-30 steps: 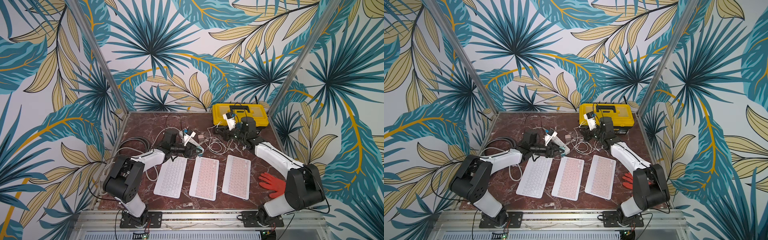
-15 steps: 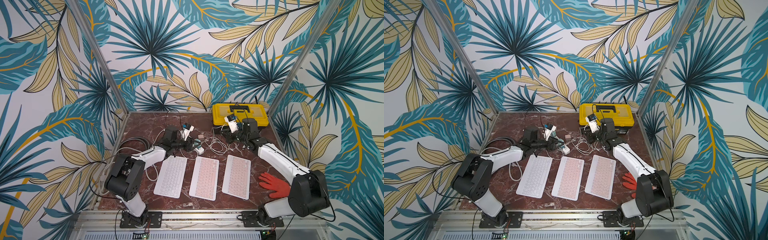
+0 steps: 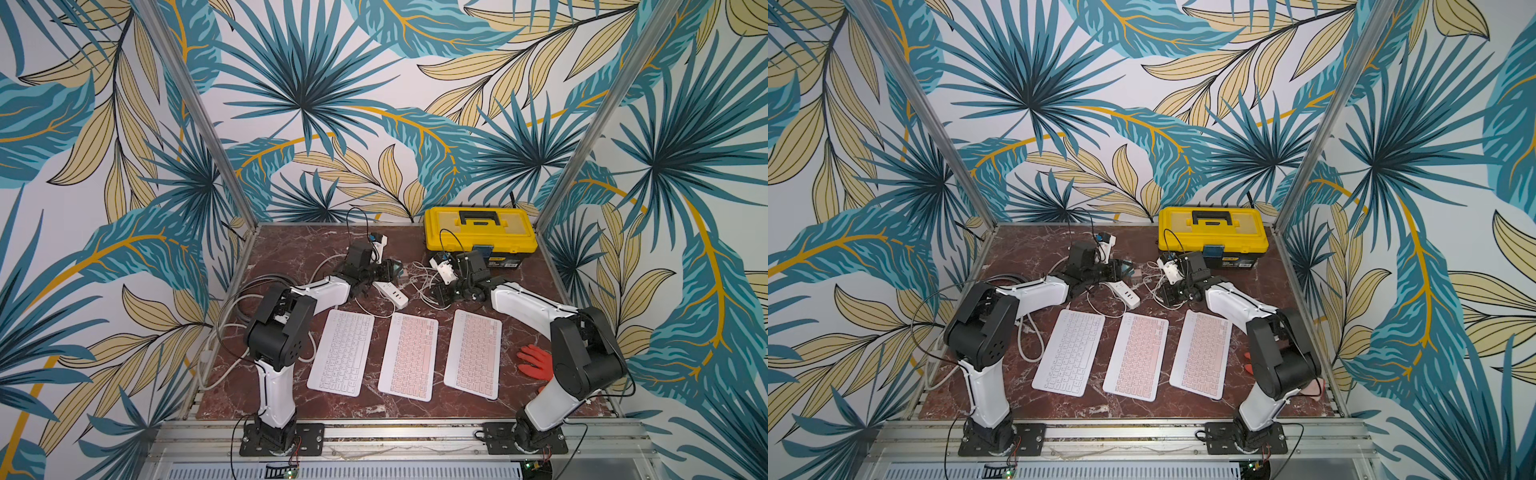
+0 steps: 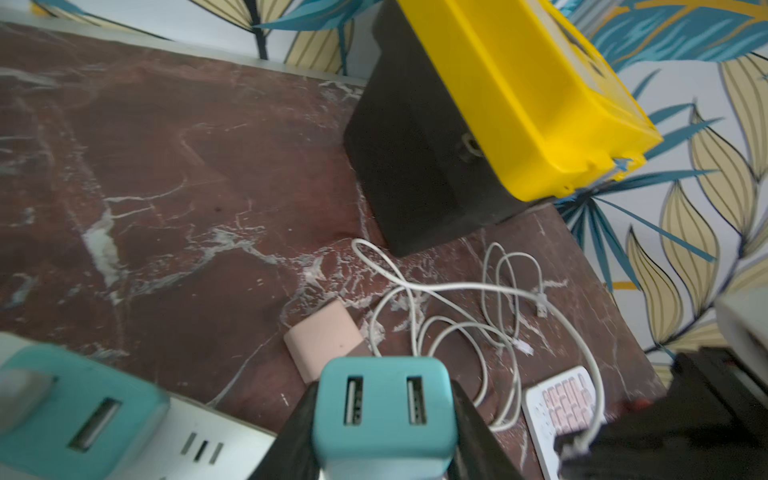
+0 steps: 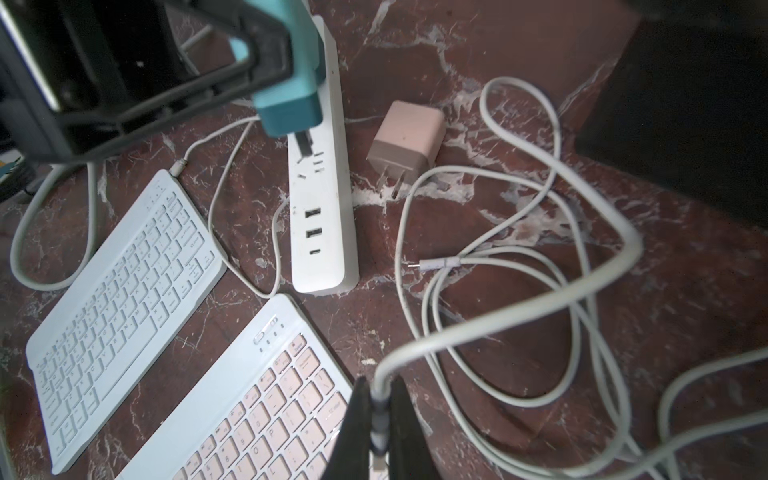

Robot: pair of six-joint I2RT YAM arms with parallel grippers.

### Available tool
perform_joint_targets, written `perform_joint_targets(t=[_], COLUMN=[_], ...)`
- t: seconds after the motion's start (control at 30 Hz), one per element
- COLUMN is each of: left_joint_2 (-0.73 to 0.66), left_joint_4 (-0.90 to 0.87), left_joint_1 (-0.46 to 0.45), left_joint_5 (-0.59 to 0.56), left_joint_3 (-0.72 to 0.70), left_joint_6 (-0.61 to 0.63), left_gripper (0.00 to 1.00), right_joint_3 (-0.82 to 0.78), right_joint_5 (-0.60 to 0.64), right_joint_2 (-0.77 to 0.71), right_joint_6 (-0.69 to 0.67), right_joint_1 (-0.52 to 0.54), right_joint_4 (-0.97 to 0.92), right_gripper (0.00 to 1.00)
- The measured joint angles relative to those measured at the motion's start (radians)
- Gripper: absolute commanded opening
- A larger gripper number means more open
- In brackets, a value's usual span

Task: Unplug the wireless keyboard
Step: Place the plug at the center of the board.

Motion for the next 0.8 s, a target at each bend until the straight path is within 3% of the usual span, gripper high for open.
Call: perform_joint_targets(t=[0.2,0.47,0.8], left_joint_2=[0.092,0.227,0.316], left_joint_4=[-0.098,-0.290,-0.526], left_joint_1=[-0.019,-0.043,-0.055], left_joint_5=[-0.195,-0.359,-0.450], left_joint_3=[0.138,0.358,0.524], left_joint_6=[-0.102,-0.160,-0.166], left_gripper=[0.33,0.33,0.52], right_joint_3=[0.000,0.001,0.003], right_joint_5=[0.035,0.067,0.105], right_joint_2=[0.019,0.088,0.116], right_joint_6=[0.053,0.141,0.205], right_joint_1=[0.005,0.004,0.004], right_joint_4=[-0.010,-0.002,0.037], right_gripper=[0.09,0.10,0.13])
